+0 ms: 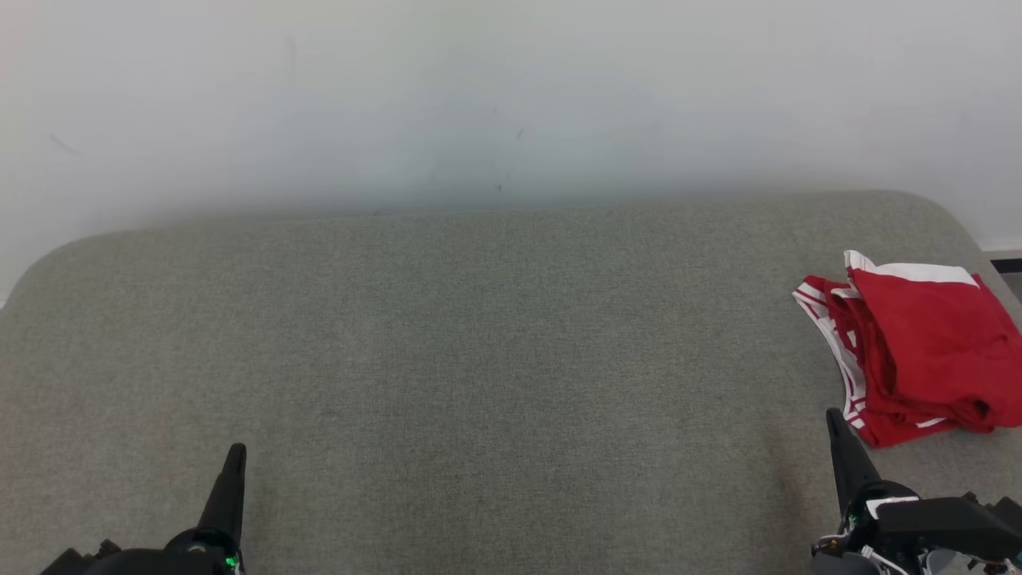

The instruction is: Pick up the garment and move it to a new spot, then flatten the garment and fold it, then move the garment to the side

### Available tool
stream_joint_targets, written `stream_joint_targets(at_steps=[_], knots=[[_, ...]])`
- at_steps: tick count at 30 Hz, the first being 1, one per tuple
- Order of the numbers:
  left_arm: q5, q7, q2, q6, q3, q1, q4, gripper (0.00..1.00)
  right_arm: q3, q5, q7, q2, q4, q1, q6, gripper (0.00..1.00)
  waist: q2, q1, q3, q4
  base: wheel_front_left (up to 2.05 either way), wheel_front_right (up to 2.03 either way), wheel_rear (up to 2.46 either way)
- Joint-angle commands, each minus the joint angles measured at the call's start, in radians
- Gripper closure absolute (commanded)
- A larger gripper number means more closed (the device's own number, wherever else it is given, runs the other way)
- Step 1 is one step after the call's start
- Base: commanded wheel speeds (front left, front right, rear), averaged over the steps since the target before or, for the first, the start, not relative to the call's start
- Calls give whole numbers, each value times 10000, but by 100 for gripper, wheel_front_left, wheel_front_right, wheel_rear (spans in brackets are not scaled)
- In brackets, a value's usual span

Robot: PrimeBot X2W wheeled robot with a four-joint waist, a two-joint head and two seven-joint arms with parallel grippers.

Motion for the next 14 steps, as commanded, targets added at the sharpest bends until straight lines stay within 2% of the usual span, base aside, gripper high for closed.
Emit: stream_joint_targets(at_steps=[1, 14], knots=[[-181, 48, 57, -39, 41, -194, -61, 100, -45, 218, 64, 4, -81, -99, -17, 100, -1, 0, 9, 3, 0, 0, 0], [-1066, 272, 62, -104, 62, -309, -51, 100, -160, 1031, 203, 5, -122, -156, -19, 100, -1, 0, 109, 28, 0, 0, 0]])
